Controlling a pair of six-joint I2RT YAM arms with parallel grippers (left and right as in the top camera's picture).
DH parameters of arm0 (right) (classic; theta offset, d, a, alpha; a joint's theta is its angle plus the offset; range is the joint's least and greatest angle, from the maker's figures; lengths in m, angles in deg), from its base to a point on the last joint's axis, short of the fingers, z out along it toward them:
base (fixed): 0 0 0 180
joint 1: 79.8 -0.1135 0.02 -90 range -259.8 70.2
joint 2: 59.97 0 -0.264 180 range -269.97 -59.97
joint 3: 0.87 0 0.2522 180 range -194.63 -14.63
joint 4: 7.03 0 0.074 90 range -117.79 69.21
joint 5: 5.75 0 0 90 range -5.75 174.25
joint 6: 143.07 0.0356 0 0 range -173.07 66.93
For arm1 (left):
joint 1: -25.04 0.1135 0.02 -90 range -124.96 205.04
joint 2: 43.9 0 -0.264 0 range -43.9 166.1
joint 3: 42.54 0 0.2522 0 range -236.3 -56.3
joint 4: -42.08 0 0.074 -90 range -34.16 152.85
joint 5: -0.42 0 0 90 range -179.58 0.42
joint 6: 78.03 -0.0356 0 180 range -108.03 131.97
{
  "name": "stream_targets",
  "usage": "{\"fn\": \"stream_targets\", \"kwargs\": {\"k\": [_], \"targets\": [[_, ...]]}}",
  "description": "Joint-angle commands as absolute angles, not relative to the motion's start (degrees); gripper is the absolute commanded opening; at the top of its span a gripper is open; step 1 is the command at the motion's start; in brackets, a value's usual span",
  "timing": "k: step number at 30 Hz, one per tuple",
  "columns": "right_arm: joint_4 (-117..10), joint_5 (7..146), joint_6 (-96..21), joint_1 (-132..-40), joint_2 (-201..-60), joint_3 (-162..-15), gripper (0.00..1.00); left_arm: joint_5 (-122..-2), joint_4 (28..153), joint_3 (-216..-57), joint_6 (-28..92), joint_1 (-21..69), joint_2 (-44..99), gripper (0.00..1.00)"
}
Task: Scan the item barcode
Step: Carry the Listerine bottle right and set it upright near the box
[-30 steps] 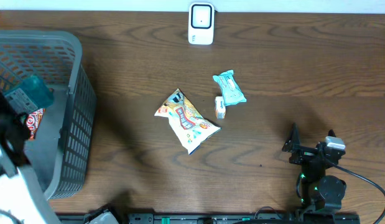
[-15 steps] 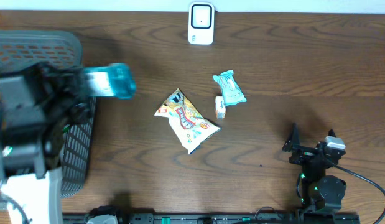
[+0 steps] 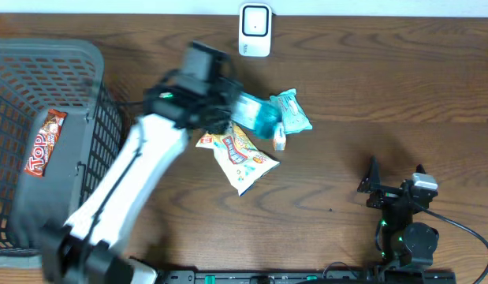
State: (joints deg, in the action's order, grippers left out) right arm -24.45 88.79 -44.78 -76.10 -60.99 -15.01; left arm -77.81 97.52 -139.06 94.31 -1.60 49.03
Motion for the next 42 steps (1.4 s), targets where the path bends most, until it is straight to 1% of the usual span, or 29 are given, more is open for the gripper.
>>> {"fn": "stream_targets", "kwargs": {"k": [1,2,6,10,13,15,17,22,24,28,35,36,41,42], "targets": [[-24.65,89.05,-45.41,-75.77,-60.75,-14.97,0.99,-77.2,92.88,-139.83,91.74,-7.43,55.1,0.5],[-24.65,89.05,-45.41,-75.77,-60.75,-14.97,0.99,-77.2,90.08,-139.83,90.62,-9.86,58.01,0.5],[-24.65,89.05,-45.41,-75.77,-60.75,-14.97,0.99,-78.86,83.02,-139.83,84.11,-14.32,62.25,0.5],[-24.65,89.03,-45.41,-75.77,-60.75,-14.97,0.99,-94.44,80.95,-139.83,77.75,-19.83,63.69,0.5],[-24.65,89.05,-45.41,-75.77,-60.75,-14.97,0.99,-99.58,80.12,-139.83,75.69,-22.54,63.72,0.51],[-24.65,89.03,-45.41,-75.77,-60.75,-14.97,0.99,-102.51,76.97,-139.83,71.47,-25.14,64.79,0.51],[-24.65,89.05,-45.41,-75.77,-60.75,-14.97,0.99,-102.92,75.42,-139.83,69.27,-26.12,66.38,0.51],[-24.65,89.05,-45.41,-75.77,-60.75,-14.97,0.99,-101.5,77.14,-139.83,68.09,-26.54,69.9,0.51],[-24.65,89.05,-45.41,-75.77,-60.75,-14.97,0.99,-99.67,78.87,-139.83,67.78,-26.56,70.56,0.51],[-24.65,89.05,-45.41,-75.77,-60.75,-14.97,0.99,-98.55,81.08,-139.83,63.23,-26.69,70.56,0.52],[-24.65,89.05,-45.41,-75.77,-60.75,-14.97,0.99,-98.16,87.61,-139.83,62.99,-27.91,70.56,0.52],[-24.65,89.05,-45.41,-75.77,-60.75,-14.97,0.99,-98.16,88.03,-139.83,62.97,-28.13,70.56,0.55],[-24.65,89.03,-45.41,-75.77,-60.75,-14.97,0.99,-97.7,89.65,-139.85,62.99,-29.79,70.54,0.57],[-24.65,89.03,-45.41,-75.77,-60.75,-14.97,0.99,-97.74,89.93,-139.85,62.97,-30.32,70.54,0.6]]}}
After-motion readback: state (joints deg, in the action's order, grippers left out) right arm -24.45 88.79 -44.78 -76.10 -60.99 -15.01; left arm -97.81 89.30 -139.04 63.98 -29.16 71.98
